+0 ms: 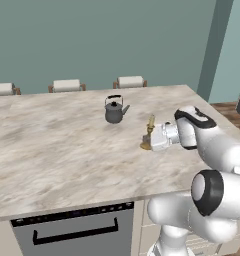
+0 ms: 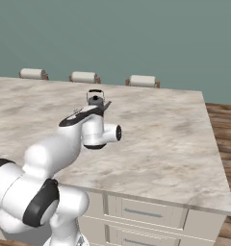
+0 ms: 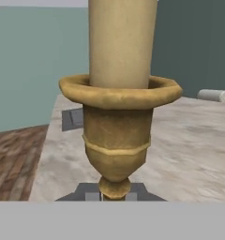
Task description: Pick the candle and candle from the dining table and place them in the open cabinet. Close the cabinet after placing the objects.
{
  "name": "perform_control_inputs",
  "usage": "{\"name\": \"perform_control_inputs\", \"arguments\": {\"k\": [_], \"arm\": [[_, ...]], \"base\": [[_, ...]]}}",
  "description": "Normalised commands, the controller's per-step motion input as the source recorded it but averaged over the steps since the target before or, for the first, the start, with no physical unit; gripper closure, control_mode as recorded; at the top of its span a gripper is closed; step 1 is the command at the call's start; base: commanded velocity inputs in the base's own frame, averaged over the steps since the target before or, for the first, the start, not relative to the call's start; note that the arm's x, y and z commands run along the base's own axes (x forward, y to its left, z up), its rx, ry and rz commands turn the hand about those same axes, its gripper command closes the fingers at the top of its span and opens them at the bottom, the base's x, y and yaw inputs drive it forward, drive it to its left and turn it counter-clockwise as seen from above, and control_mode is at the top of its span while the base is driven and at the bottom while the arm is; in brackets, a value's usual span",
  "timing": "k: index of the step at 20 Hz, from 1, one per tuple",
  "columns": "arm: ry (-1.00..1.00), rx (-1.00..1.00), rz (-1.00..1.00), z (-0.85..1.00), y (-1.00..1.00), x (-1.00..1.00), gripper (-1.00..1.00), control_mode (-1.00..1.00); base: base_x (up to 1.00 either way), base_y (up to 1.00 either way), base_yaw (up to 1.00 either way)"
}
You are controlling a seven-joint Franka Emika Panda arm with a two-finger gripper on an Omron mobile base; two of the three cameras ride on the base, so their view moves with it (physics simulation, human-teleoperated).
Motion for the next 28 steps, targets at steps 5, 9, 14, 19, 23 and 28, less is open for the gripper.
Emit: {"name": "perform_control_inputs", "arguments": {"k": [5,9,14,19,23,28], "arm": [[0.0,0.0,-0.02,0.54,-0.09,-0.3,1.0,-1.0],[0.0,0.0,-0.04,0.43,-0.09,-0.33,1.0,-1.0],[0.0,0.0,-0.04,0.46,-0.06,-0.32,1.0,-1.0],[0.02,0.0,-0.02,0.22,0.01,-0.18,1.0,-1.0],[0.0,-0.01,0.01,0.0,0.05,0.0,1.0,-1.0],[0.0,0.0,0.0,0.0,0.0,0.0,1.0,-1.0]], "base": [[0.0,0.0,0.0],[0.0,0.0,0.0],[0.0,0.0,0.0],[0.0,0.0,0.0],[0.0,0.0,0.0],[0.0,0.0,0.0]]}}
